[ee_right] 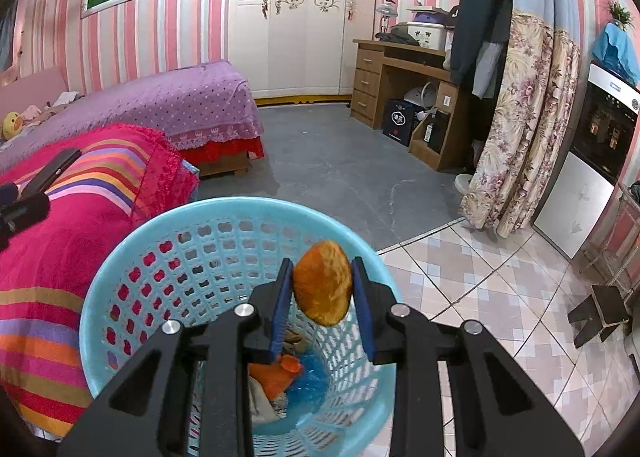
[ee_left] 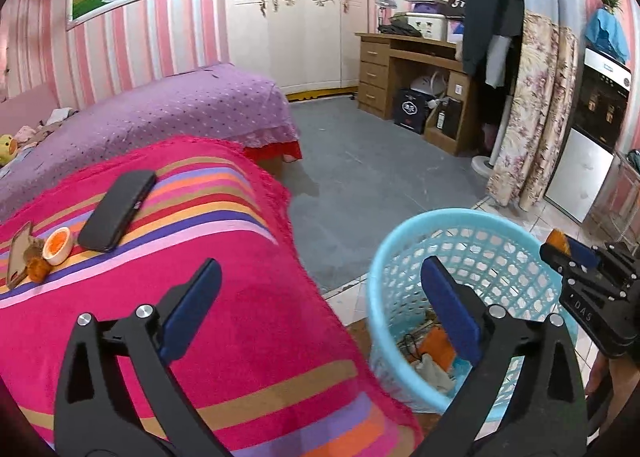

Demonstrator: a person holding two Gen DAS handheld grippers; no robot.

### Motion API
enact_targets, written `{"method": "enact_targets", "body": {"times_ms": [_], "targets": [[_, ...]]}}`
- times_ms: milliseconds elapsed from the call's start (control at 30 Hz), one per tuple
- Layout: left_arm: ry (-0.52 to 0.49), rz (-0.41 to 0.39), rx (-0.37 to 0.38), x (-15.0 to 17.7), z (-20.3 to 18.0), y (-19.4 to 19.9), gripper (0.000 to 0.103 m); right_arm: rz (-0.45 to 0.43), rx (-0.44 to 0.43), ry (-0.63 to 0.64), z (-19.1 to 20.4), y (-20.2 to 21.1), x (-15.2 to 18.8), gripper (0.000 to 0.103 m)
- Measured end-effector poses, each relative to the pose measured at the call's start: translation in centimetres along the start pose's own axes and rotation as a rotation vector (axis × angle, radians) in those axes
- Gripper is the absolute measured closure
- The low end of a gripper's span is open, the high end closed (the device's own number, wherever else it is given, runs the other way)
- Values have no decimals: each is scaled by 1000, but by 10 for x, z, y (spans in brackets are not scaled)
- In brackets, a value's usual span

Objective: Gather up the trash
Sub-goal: 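Carry both items over the blue basket and open both tools to drop them, then move both tools back over the bed toward the remaining items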

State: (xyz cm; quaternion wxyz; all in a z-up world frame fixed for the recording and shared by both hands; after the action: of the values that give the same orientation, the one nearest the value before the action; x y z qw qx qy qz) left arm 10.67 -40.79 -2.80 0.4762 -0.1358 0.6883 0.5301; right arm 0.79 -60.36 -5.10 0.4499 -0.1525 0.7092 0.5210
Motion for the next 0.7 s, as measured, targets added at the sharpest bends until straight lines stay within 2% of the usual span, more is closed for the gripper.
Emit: {"method": "enact_targets", "body": {"times_ms": [67,100,300,500,700], "targets": [[7,-3,-10,-1,9,3,6,-4,10,2,5,0,0,51],[6,-4,-15,-1,11,4,6,-11,18,-1,8,1,1,29],[8,-22,-49,0,37,20,6,-14,37,-20,18,7,-1,8],[46,-20,-87,3,82,43,6,-28,31,-11,46,16,-10,5],[94,-25,-162,4,148,68,6,-40,-35,-2,96,23,-18,5]]}}
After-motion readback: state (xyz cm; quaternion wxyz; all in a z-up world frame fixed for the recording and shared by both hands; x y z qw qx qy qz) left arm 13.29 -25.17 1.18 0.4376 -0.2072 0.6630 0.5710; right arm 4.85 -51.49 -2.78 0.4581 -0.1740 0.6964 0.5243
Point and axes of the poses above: each gripper's, at about its wrist camera, not at the fingertips, and y roughly against the way its jaws point, z to its left, x to its underside, the point moved 2 cm from there along -y, roughly the way its jaws point, and after that the axes turned 1 degree about z, right-handed, at the moved point
